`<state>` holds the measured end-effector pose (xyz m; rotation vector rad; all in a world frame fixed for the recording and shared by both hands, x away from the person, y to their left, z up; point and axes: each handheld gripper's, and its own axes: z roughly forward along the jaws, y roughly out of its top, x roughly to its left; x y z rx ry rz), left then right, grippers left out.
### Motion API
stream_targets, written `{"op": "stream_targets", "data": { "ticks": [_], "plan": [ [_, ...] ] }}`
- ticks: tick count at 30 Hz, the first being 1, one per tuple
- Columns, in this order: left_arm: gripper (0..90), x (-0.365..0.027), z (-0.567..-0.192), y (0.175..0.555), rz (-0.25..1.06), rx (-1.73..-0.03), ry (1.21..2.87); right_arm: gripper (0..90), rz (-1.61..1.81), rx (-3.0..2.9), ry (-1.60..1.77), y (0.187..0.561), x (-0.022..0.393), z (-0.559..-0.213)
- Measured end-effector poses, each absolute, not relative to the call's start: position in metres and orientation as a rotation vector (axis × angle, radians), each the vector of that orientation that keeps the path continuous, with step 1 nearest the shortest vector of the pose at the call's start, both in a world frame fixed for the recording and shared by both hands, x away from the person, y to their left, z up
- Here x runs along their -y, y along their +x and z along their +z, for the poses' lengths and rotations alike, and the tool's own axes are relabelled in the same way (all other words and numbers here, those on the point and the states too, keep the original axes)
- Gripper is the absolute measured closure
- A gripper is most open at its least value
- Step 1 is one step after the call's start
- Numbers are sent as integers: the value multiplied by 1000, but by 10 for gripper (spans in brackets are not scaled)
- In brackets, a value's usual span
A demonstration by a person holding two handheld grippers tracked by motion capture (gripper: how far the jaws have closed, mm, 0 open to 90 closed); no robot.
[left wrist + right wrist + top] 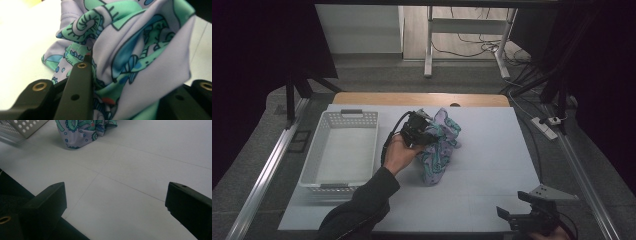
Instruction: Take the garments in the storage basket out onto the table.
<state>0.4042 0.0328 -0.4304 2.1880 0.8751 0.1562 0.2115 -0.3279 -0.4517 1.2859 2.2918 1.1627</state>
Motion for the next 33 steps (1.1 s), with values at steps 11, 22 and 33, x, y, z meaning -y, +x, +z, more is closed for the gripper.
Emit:
{"op": "stream_targets", "data": {
  "ticks": [11, 22, 33],
  "plan": [
    [685, -27, -463, 411, 145, -928, 2241, 35, 1165, -2296, 1281, 211, 328, -452],
    [584, -20, -493, 413, 138, -941, 2302, 35, 1165, -2298, 1280, 211, 328, -452],
    [379, -13, -509, 412, 204, -933, 2334, 35, 1161, -2305, 1280, 211, 327, -452]
  ]
}}
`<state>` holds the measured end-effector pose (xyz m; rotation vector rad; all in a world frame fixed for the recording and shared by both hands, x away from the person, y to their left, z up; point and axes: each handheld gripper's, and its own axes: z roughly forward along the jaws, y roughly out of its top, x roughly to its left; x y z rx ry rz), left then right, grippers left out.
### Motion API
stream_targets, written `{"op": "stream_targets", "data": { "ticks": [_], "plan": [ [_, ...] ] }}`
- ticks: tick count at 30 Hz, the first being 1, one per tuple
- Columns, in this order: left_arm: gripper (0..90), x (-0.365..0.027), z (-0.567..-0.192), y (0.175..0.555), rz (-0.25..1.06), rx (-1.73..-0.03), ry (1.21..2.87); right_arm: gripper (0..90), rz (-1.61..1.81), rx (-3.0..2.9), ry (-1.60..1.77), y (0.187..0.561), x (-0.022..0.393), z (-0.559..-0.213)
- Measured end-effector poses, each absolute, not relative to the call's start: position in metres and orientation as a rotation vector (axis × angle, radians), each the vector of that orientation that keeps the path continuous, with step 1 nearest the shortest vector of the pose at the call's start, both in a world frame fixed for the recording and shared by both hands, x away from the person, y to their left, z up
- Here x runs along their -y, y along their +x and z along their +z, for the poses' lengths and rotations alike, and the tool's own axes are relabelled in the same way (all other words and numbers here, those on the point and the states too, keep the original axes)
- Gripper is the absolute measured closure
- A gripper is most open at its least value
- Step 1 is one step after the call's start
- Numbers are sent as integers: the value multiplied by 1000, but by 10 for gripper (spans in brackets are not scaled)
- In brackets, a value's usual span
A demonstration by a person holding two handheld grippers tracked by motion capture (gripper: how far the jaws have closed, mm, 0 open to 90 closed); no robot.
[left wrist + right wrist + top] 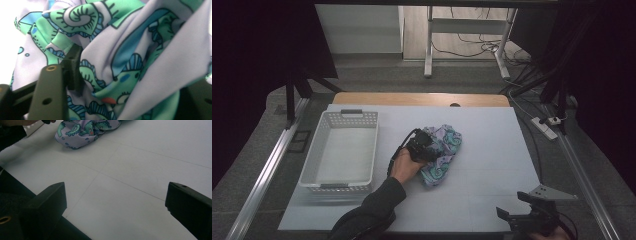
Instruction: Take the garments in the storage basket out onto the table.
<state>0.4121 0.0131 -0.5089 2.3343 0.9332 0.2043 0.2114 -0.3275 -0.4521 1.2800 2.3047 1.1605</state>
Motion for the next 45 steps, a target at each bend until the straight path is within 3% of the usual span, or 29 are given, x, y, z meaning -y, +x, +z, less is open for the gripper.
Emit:
{"op": "stream_targets", "data": {
  "ticks": [6, 7, 10, 19, 45],
  "plan": [
    [264, -10, -509, 413, 228, -939, 2344, 35, 1159, -2307, 1279, 211, 327, -452],
    [196, -11, -509, 413, 208, -939, 2332, 35, 1160, -2307, 1279, 211, 327, -452],
    [122, -14, -505, 414, 195, -959, 2315, 35, 1159, -2304, 1282, 211, 328, -452],
    [0, -25, -487, 412, 126, -928, 2215, 35, 1157, -2308, 1283, 212, 327, -452],
    [0, -31, -471, 398, 22, -799, 2219, 35, 1157, -2308, 1284, 212, 327, -452]
  ]
}}
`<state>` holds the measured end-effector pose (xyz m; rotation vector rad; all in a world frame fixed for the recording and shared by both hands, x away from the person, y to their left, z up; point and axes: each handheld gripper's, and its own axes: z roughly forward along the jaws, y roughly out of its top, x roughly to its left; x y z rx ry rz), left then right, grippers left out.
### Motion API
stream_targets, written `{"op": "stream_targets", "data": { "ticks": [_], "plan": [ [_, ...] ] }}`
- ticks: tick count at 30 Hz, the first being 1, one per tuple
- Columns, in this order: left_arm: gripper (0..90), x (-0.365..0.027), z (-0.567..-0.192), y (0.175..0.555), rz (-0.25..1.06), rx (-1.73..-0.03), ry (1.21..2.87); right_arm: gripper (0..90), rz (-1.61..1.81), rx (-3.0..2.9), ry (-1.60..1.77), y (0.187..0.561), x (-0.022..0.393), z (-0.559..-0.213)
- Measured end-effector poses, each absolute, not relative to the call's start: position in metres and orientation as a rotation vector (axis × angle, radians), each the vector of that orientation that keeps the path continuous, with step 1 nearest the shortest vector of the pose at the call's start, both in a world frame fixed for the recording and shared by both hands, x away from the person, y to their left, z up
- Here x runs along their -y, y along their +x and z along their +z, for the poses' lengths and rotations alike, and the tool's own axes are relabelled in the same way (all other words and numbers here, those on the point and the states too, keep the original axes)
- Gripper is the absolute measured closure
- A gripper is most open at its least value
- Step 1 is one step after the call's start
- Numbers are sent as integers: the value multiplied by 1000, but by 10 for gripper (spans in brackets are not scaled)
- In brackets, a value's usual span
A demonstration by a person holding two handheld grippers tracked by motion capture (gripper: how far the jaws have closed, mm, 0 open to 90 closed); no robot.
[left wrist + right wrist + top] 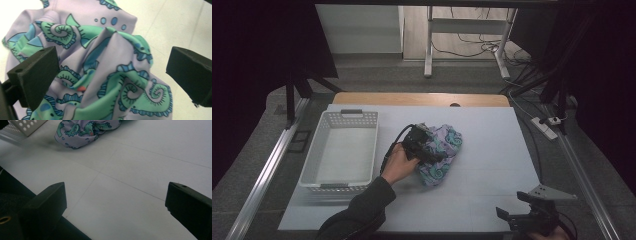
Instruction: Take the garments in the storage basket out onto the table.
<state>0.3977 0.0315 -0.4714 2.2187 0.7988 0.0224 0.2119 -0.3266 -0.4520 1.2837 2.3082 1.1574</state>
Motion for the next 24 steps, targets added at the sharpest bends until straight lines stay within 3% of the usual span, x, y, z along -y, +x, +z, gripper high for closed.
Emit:
{"op": "stream_targets", "data": {
  "ticks": [18, 24],
  "plan": [
    [0, -47, -451, 383, 34, -783, 2159, 35, 1161, -2305, 1288, 212, 327, -452],
    [0, -56, -443, 375, 92, -785, 2165, 35, 1161, -2304, 1290, 212, 327, -452]
  ]
}}
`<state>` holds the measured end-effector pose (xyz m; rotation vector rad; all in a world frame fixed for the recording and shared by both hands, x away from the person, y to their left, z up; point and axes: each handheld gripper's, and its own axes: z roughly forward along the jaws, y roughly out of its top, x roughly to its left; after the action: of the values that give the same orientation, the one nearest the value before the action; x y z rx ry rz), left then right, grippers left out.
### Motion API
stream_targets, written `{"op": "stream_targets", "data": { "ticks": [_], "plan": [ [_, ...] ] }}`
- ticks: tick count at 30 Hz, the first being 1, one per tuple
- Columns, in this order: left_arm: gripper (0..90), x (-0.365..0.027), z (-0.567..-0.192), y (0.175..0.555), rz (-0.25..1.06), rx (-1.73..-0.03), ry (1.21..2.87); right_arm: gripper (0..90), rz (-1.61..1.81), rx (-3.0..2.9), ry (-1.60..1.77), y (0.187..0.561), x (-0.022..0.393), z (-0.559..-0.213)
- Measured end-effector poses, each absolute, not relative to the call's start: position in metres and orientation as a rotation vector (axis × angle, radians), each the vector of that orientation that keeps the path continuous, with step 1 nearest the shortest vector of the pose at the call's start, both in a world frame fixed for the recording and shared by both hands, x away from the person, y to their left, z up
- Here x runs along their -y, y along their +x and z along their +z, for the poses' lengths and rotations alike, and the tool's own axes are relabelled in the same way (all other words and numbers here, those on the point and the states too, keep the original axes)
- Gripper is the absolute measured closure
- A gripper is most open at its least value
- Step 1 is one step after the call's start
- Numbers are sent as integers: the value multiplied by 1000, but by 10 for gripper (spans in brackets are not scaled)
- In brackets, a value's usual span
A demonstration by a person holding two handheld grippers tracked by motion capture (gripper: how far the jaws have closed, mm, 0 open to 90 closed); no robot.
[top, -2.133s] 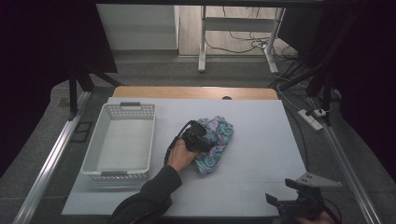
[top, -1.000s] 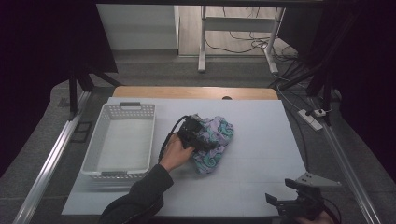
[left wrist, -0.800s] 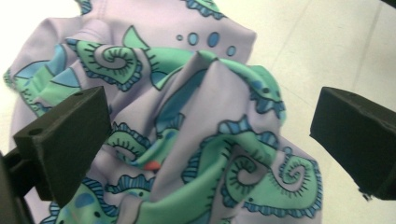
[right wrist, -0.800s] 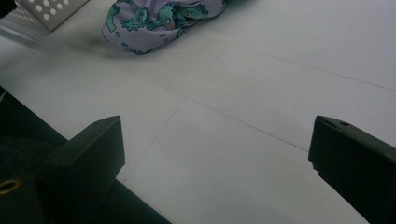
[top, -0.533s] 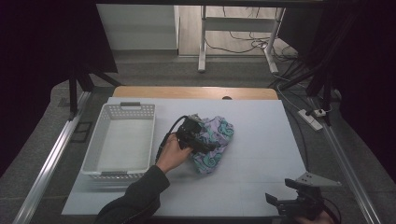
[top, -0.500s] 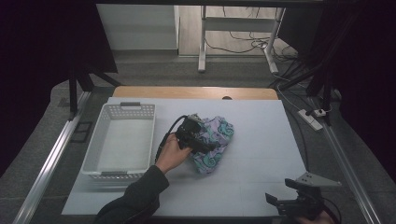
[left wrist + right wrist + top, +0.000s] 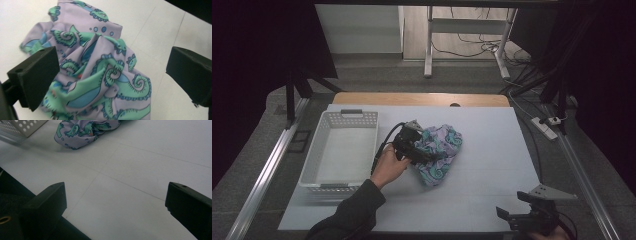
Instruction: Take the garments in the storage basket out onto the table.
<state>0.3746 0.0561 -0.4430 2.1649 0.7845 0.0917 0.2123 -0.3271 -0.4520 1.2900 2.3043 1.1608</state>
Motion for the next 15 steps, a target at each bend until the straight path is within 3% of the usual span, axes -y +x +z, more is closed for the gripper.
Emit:
{"op": "stream_targets", "data": {
  "ticks": [15],
  "plan": [
    [0, -84, -435, 347, 125, -798, 2116, 33, 1157, -2295, 1291, 212, 327, -452]
  ]
}}
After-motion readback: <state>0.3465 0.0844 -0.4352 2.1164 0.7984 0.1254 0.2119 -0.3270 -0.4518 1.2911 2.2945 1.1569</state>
